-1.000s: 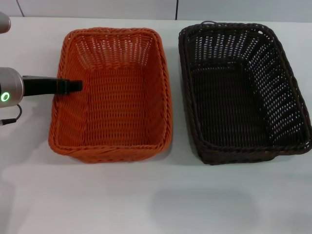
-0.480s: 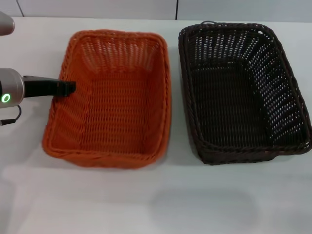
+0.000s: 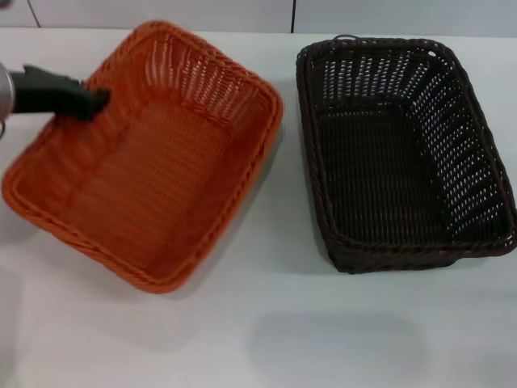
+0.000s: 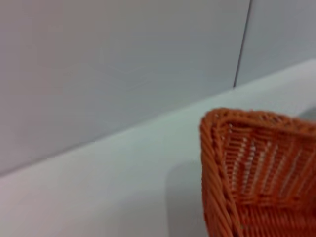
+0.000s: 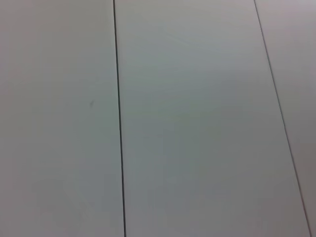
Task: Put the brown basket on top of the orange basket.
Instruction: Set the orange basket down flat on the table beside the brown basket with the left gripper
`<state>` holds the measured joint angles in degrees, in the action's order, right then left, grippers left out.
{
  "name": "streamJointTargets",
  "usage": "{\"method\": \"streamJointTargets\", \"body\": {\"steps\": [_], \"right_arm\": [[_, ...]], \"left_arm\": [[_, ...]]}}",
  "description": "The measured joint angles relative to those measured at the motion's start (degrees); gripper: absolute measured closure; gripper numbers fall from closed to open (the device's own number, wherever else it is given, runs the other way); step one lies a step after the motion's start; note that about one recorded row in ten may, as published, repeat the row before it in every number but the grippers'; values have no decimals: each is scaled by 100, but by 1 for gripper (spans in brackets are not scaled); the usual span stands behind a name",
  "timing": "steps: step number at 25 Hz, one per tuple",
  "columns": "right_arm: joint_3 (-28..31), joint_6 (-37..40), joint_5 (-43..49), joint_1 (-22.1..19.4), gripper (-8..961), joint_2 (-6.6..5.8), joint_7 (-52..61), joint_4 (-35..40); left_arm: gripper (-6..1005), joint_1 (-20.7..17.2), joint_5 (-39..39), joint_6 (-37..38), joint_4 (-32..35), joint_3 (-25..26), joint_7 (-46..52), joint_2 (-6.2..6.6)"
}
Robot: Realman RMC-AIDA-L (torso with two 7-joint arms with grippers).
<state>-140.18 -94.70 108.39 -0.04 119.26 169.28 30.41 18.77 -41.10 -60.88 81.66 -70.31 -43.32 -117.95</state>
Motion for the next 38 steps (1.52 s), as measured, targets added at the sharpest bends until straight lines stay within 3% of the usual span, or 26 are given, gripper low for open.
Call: {"method": "streamJointTargets", "body": {"steps": [5, 6, 7, 9, 10, 16, 22, 27, 29, 38], "right_arm": [[0, -24, -3, -21, 118, 0, 0, 3], [0, -28, -7, -21, 119, 0, 0, 7], [0, -30, -8, -20, 119, 0, 0, 17], [0, -32, -8, -13, 119, 0, 0, 32], [0, -34, -7, -4, 119, 1, 0, 43], [0, -43, 4, 13, 119, 0, -1, 116], [0, -45, 7, 21, 120, -6, 0, 123], [-1, -56, 7, 22, 120, -8, 0, 123], [-21, -57, 7, 22, 120, -9, 0, 123], [-115, -57, 7, 32, 118, -3, 0, 113]], "left_arm": [[815, 763, -598, -1070, -459, 1288, -1272, 18], [817, 763, -598, -1070, -459, 1288, -1272, 18], [819, 984, -696, -1322, -699, 1606, -1571, 22], [822, 984, -696, -1322, -699, 1606, -1571, 22], [824, 1272, -750, -1554, -1032, 1820, -1866, 49], [828, 1598, -714, -1917, -1163, 1809, -2245, 109], [828, 1807, -756, -2291, -1180, 1971, -2558, 350], [827, 1945, -767, -2591, -1202, 2215, -2848, 374], [827, 2137, -778, -3015, -1210, 2575, -3240, 381], [827, 2313, -837, -3364, -1302, 2669, -3770, 388]]}}
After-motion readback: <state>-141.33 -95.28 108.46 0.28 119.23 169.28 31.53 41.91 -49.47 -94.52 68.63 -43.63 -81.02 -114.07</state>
